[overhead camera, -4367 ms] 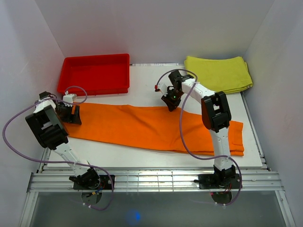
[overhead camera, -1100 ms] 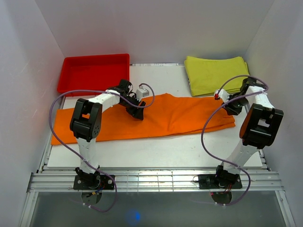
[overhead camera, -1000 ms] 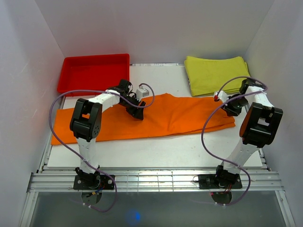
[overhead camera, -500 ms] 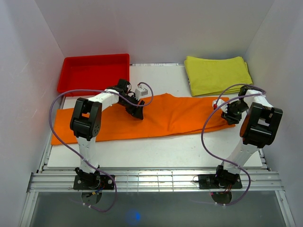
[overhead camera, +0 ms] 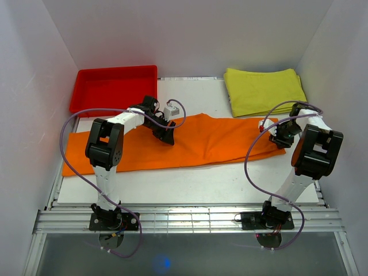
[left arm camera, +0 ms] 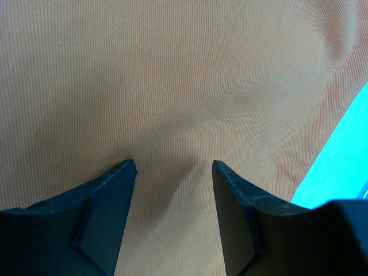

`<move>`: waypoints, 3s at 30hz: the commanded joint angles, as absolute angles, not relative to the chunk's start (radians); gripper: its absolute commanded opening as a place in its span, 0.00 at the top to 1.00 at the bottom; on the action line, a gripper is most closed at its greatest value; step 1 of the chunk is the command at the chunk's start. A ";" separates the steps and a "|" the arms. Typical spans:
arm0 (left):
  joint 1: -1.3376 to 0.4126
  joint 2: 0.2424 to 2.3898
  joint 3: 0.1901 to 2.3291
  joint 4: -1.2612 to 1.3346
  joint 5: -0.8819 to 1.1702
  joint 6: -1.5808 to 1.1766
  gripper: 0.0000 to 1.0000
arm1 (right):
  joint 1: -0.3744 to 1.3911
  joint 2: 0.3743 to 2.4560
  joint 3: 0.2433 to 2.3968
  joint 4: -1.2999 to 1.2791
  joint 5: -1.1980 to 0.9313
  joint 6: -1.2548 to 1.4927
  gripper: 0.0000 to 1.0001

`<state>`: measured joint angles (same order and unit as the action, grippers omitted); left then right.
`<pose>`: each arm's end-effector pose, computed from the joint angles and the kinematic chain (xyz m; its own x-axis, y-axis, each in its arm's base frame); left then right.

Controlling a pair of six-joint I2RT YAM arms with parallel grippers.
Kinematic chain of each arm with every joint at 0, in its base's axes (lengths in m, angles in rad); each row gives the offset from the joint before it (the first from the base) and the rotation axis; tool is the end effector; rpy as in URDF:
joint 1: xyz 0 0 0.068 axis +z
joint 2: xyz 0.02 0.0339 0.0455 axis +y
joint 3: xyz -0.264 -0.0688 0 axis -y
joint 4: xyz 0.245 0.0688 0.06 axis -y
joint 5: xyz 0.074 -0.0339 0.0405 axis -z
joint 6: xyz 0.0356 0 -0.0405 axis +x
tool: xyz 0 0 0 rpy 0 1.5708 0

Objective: Fold and stack the trousers
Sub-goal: Fold the trousers

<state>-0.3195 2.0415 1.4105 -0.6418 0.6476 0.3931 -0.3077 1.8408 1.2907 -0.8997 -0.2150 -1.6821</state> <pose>0.3759 -0.1470 0.1548 -0.6780 0.5461 -0.4921 0.7344 0.5330 -0.4202 0.3299 -0.0969 0.1830 -0.1646 -0.9665 -0.1971 -0.9704 0.1945 -0.1435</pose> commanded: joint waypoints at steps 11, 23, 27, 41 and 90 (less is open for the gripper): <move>-0.321 2.166 1.356 -0.769 0.515 0.388 0.32 | -0.307 1.879 1.327 -0.914 -0.210 -1.692 0.62; -0.321 2.189 1.365 -0.765 0.499 0.374 0.32 | -0.307 1.813 1.489 -1.118 -0.222 -1.706 0.92; -0.322 2.197 1.362 -0.764 0.483 0.374 0.32 | -0.310 1.776 1.436 -1.173 -0.177 -1.723 0.92; -0.318 2.084 1.359 -0.792 0.517 0.429 0.28 | -0.310 1.865 1.389 -1.133 -0.112 -1.594 0.52; -0.483 2.324 1.976 -0.618 0.722 -0.017 0.18 | 0.026 1.490 1.282 -0.514 -0.316 -0.725 0.10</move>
<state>-0.4736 2.2932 1.9270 -0.5724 0.6510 0.1040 0.0395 1.3903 1.2247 -0.4564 -0.3054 -0.7246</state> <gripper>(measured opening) 0.819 0.904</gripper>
